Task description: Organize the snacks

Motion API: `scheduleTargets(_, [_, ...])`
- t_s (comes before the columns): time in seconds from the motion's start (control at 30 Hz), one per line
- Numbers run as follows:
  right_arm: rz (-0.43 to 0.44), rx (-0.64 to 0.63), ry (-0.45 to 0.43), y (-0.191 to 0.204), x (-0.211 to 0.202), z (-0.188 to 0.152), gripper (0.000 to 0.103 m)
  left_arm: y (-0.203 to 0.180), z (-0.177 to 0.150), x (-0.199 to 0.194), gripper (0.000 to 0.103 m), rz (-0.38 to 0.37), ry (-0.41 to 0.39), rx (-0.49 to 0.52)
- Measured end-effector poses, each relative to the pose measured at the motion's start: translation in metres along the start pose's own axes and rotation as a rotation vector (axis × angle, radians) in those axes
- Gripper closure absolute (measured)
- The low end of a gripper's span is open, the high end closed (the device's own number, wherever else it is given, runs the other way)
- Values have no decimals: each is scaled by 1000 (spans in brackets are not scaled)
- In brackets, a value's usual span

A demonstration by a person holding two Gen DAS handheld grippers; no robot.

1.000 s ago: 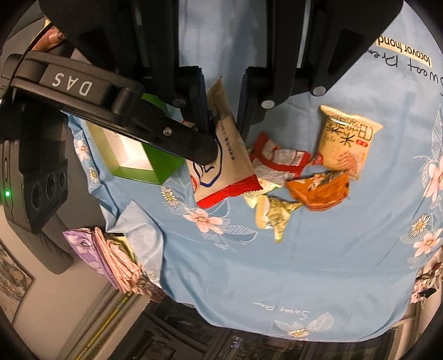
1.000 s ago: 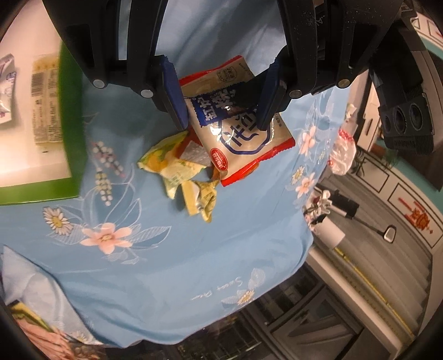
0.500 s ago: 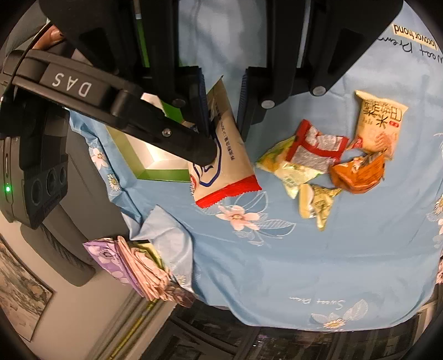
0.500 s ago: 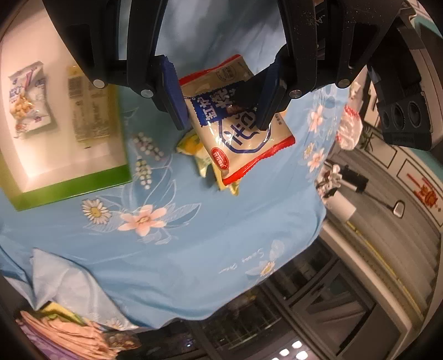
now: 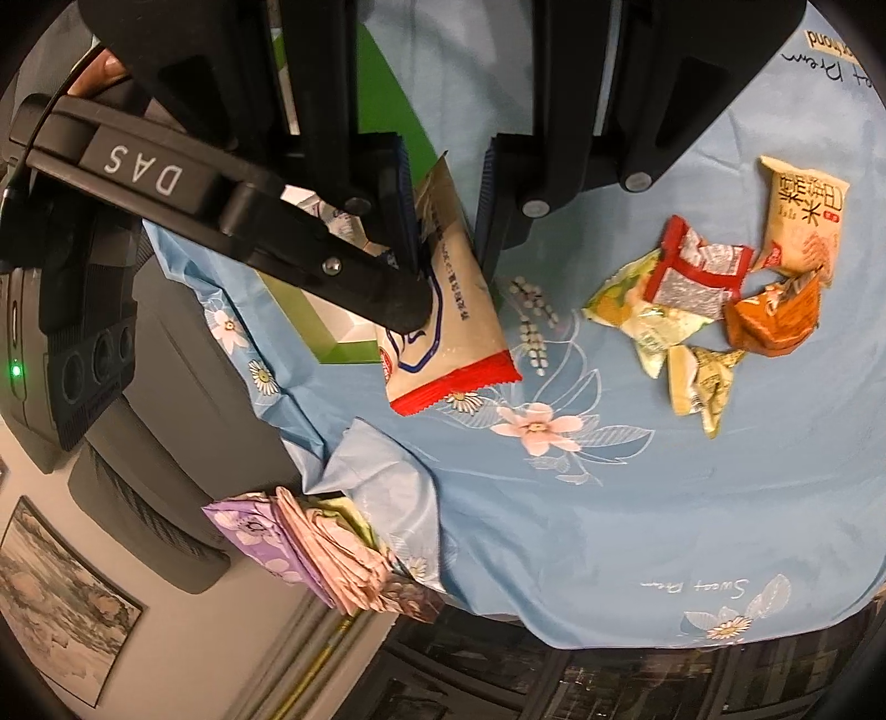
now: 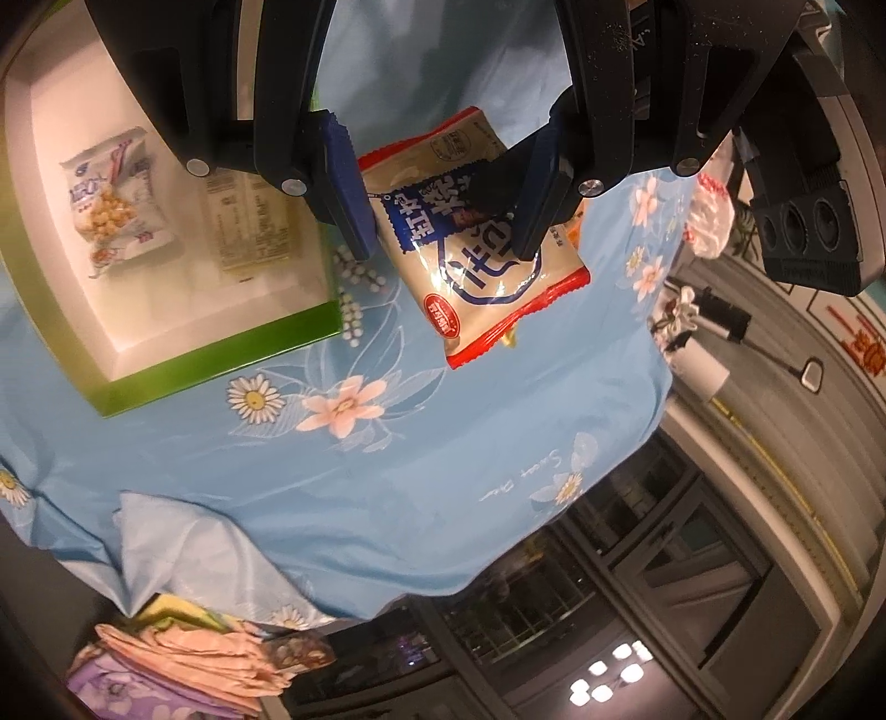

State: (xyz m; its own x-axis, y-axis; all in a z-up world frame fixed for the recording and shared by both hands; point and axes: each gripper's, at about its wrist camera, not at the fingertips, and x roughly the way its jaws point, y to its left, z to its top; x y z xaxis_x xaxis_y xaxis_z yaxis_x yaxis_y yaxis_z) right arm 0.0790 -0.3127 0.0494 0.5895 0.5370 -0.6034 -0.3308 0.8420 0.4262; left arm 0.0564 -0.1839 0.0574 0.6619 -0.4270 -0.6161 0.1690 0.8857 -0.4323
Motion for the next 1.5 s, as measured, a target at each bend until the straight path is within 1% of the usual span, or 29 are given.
scheduleTargets(0.27, [-35,39,-40,-14,-15,2,49,-16,4,12,84,-39,17,27])
scheduleTargets(0.7, [-104,118,-87,-42,-33,3,49,-39,7,38,84,-111,71,58])
scheduleTargets(1.23, [-154,203,-90,-74,-39,2,49,-53,6,70,84,-166,141,59])
scheduleTargets(1.5, [-168,237,-78,-89,-37,1,49,-56,4,82,84,-178,167,59])
